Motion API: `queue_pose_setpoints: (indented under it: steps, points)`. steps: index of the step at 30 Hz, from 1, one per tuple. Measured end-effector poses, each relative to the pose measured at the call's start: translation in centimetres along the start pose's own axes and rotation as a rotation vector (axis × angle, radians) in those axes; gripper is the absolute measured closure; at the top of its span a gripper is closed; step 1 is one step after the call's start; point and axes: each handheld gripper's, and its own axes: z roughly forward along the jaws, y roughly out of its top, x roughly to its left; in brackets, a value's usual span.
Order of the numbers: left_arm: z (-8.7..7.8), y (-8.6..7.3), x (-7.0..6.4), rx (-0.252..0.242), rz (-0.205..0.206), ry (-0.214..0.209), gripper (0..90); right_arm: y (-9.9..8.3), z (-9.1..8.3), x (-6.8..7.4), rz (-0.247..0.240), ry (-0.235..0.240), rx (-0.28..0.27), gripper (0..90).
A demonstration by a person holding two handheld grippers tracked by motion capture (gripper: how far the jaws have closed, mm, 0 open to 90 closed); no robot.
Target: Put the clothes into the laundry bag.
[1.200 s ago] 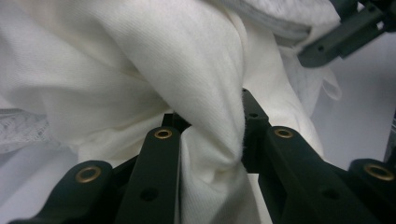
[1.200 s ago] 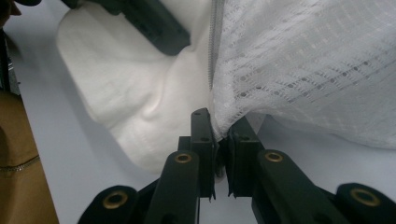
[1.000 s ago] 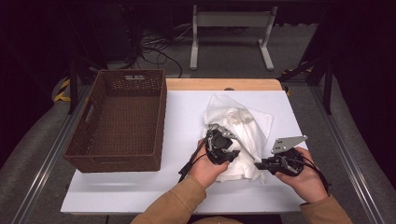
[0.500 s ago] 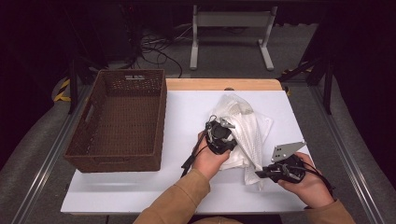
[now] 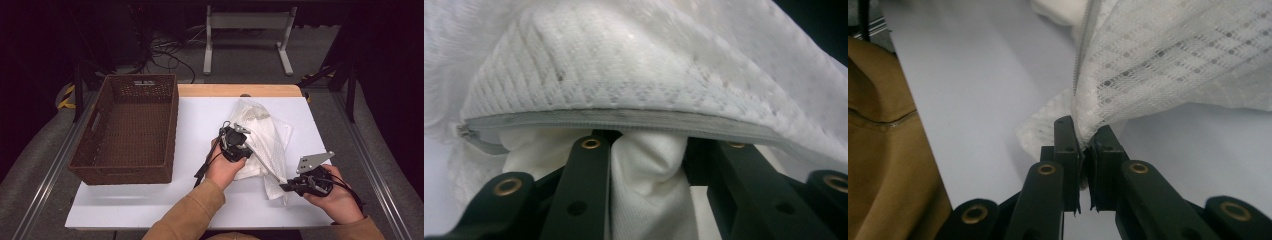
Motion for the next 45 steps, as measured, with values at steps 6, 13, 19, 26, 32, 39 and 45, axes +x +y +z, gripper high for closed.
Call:
queue_pose_setpoints:
  steps: [6, 13, 19, 26, 32, 39, 45]
  points:
    - [-2.1, -1.2, -0.6, 0.031, 0.069, -0.059, 46.8, -0.7, -0.2, -1.1, 0.044, -0.073, 0.021, 84.5]
    - [-5.9, -2.4, 0.2, 0.002, 0.087, -0.054, 43.8, -1.4, -0.1, -2.1, 0.081, -0.144, 0.055, 84.3]
    - [-7.1, -3.1, 2.2, -0.011, 0.072, 0.085, 49.8, -1.6, -0.1, -2.5, 0.101, -0.179, 0.064, 84.1]
    - [-5.8, -3.2, 5.6, -0.004, 0.001, 0.201, 54.5, -1.7, -0.1, -2.7, 0.11, -0.173, 0.057, 83.6]
    - [-3.9, -3.2, 6.6, 0.02, -0.058, 0.154, 51.6, -1.7, -0.1, -2.7, 0.111, -0.177, 0.048, 82.1]
    - [-1.7, -3.3, 6.9, 0.078, -0.089, 0.098, 46.4, -1.6, 0.0, -2.6, 0.108, -0.183, 0.041, 78.8]
    - [-0.8, -3.5, 7.2, 0.116, -0.123, 0.068, 52.3, -1.6, 0.0, -2.5, 0.114, -0.184, 0.033, 74.3]
